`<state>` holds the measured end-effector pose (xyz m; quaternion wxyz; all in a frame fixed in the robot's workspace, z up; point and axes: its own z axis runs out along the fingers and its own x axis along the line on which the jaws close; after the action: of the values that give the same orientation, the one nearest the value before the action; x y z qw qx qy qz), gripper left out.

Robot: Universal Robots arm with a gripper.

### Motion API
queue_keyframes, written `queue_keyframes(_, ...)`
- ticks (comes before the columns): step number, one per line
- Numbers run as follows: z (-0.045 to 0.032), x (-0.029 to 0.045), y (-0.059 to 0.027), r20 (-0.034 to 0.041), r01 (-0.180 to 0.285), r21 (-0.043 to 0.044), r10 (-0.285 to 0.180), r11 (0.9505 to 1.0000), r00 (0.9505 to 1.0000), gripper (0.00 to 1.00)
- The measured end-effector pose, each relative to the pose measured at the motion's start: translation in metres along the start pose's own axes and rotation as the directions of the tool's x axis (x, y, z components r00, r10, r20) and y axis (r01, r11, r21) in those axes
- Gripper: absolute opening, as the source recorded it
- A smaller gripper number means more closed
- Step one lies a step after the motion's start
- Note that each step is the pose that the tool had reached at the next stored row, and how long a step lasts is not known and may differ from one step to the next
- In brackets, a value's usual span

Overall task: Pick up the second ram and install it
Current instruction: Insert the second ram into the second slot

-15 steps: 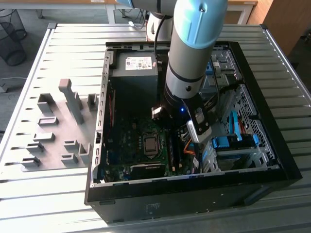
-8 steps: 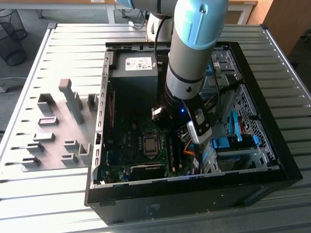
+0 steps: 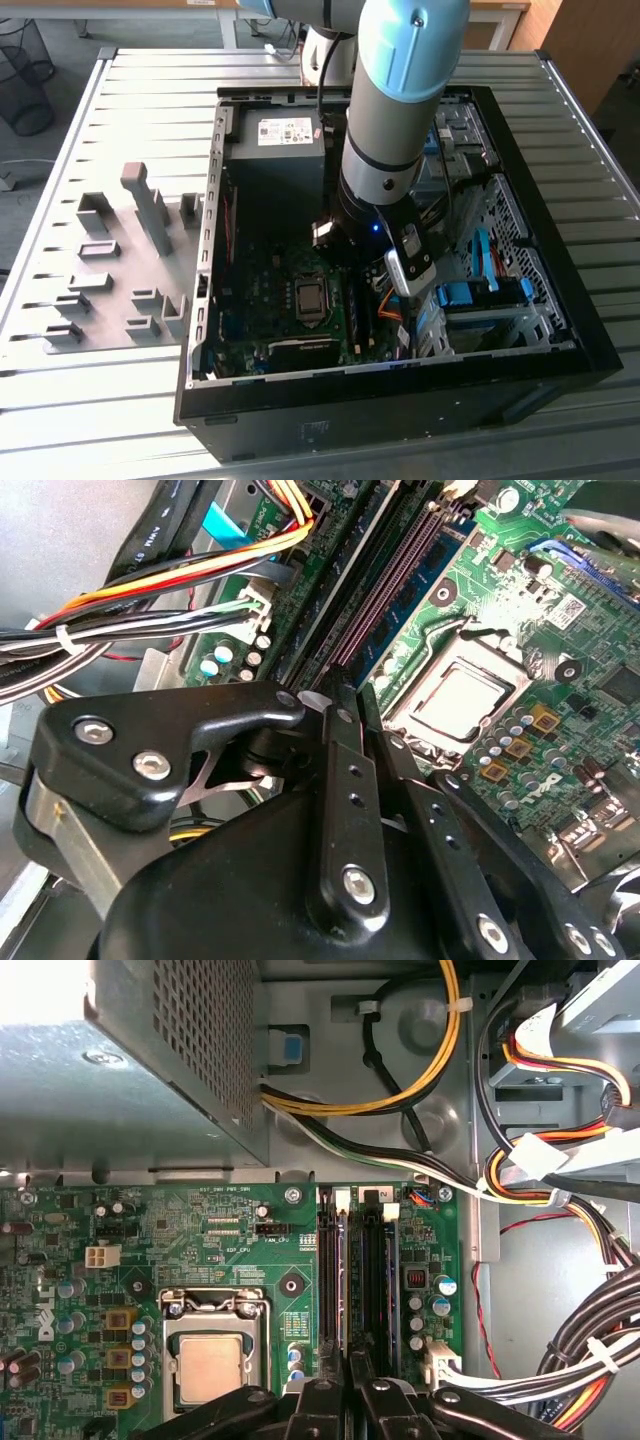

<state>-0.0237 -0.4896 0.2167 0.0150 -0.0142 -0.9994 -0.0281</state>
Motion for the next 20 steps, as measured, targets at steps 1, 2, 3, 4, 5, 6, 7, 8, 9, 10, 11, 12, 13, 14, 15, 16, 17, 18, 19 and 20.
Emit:
queue_keyframes(1, 0.0, 0.0, 0.0, 0.0, 0.0, 0.0, 0.0, 1.0, 1.0, 0.14)
queue_keyframes(2, 0.0, 0.0, 0.0, 0.0, 0.0, -0.0001, 0.0, 1.0, 1.0, 0.14)
queue_keyframes(3, 0.0, 0.0, 0.0, 0.0, 0.0, -0.0001, 0.0, 1.0, 1.0, 0.14)
queue_keyframes(4, -0.0003, 0.0, 0.0, 0.0, 0.0, -0.0001, 0.0, 1.0, 1.0, 0.14)
queue_keyframes(5, -0.001, 0.0001, 0.0, -0.0001, 0.0, 0.0002, 0.0, 1.0, 1.0, 0.14)
queue_keyframes(6, -0.0019, 0.0001, 0.0, 0.0, 0.0, 0.0002, 0.0, 1.0, 1.0, 0.14)
queue_keyframes(7, -0.003, 0.0002, 0.0001, -0.0001, 0.0, 0.0003, 0.0, 1.0, 1.0, 0.14)
queue_keyframes(8, -0.0042, 0.0002, 0.0002, -0.0002, 0.0, 0.0005, 0.0, 1.0, 1.0, 0.14)
queue_keyframes(9, -0.0049, 0.0002, 0.0003, -0.0002, 0.0, 0.0001, 0.0, 1.0, 1.0, 0.14)
queue_keyframes(10, -0.0053, 0.0002, 0.0003, -0.0001, 0.0, 0.0001, 0.0, 1.0, 1.0, 0.14)
queue_keyframes(11, -0.0054, 0.0002, 0.0004, -0.0002, 0.0, 0.0, 0.0, 1.0, 1.0, 0.14)
queue_keyframes(12, -0.0054, 0.0002, 0.0004, -0.0001, 0.0, 0.0, 0.0, 1.0, 1.0, 0.14)
queue_keyframes(13, -0.0054, 0.0002, 0.0004, -0.0001, 0.0, -0.0001, 0.0, 1.0, 1.0, 0.14)
queue_keyframes(14, -0.0055, 0.0002, 0.0004, -0.0001, 0.0, 0.0001, 0.0, 1.0, 1.0, 0.14)
queue_keyframes(15, -0.0055, 0.0002, 0.0004, -0.0002, 0.0, 0.0004, 0.0, 1.0, 1.0, 0.14)
queue_keyframes(16, -0.0055, -0.0002, 0.0004, -0.0003, 0.002, 0.0006, -0.002, 1.0, 1.0, 0.14)
queue_keyframes(17, -0.0054, -0.0007, 0.0004, -0.0005, 0.007, 0.0008, -0.007, 1.0, 1.0, 0.14)
queue_keyframes(18, -0.0052, -0.0012, 0.0004, -0.0007, 0.01, 0.0009, -0.01, 0.9999, 0.9999, 0.14)
queue_keyframes(19, -0.005, -0.0015, 0.0004, -0.0008, 0.011, 0.0008, -0.011, 0.9999, 0.9999, 0.14)
queue_keyframes(20, -0.005, -0.0015, 0.0004, -0.0008, 0.011, 0.0008, -0.011, 0.9999, 0.9999, 0.14)
